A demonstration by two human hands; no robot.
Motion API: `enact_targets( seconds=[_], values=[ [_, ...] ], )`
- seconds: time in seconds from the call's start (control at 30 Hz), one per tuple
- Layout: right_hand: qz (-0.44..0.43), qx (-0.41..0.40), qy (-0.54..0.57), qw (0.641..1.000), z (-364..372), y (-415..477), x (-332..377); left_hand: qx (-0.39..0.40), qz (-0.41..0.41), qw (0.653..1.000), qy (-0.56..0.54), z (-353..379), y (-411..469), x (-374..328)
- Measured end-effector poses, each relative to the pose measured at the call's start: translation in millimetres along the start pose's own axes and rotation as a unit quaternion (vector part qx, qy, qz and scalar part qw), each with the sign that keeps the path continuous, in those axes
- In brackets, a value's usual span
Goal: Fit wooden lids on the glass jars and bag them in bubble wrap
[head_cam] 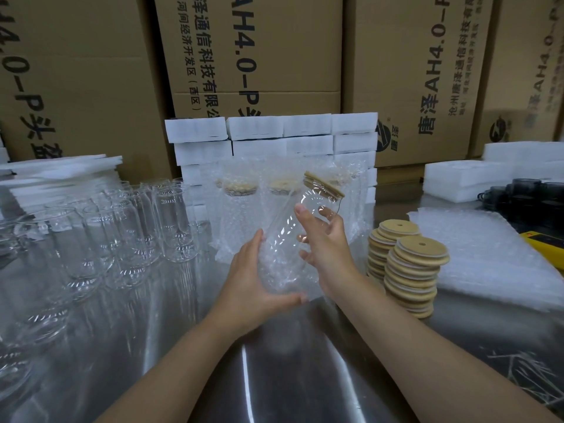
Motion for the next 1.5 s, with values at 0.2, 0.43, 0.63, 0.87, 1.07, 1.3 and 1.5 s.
enact_targets(
  seconds=[0.2,0.43,0.63,0.87,1.07,1.3,1.5],
  values=[
    [0.014,0.022,-0.043,0.999,10.6,-4.5,-5.9,-0.077,-0.002,0.996,0.048,1.2,9.0,15.0],
    [-0.021,0.035,-0.051,0.998,12.7,-6.6,0.9,-0.152,0.03,0.988,0.023,-1.1,5.4,5.4],
    [-0.033,0.09,-0.081,0.992,16.4,-12.5,0.8,-0.171,0.029,0.985,-0.019,-6.4,2.5,1.3],
    [-0.05,0.16,-0.127,0.978,16.0,-13.5,4.9,-0.196,0.034,0.963,-0.18,-10.5,1.8,0.3],
    [-0.057,0.207,-0.109,0.971,14.2,-12.5,8.3,-0.24,0.054,0.935,-0.255,-12.1,2.8,-0.4],
    [-0.056,0.271,-0.184,0.943,12.3,-13.9,2.7,-0.276,0.038,0.923,-0.266,-16.5,0.8,-1.2],
    [-0.045,0.303,-0.249,0.919,16.0,-17.0,-11.5,-0.274,0.05,0.918,-0.282,-18.8,0.2,-1.0]
  ],
)
Point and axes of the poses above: each hand's wrist, its own y-axis towards the middle knuckle, its own z-axis out of the palm, x = y × z, the point moved 2 cm from there along y, towards the middle knuckle, and after that the axes turned 6 degrees about x, right-handed, at the moved point
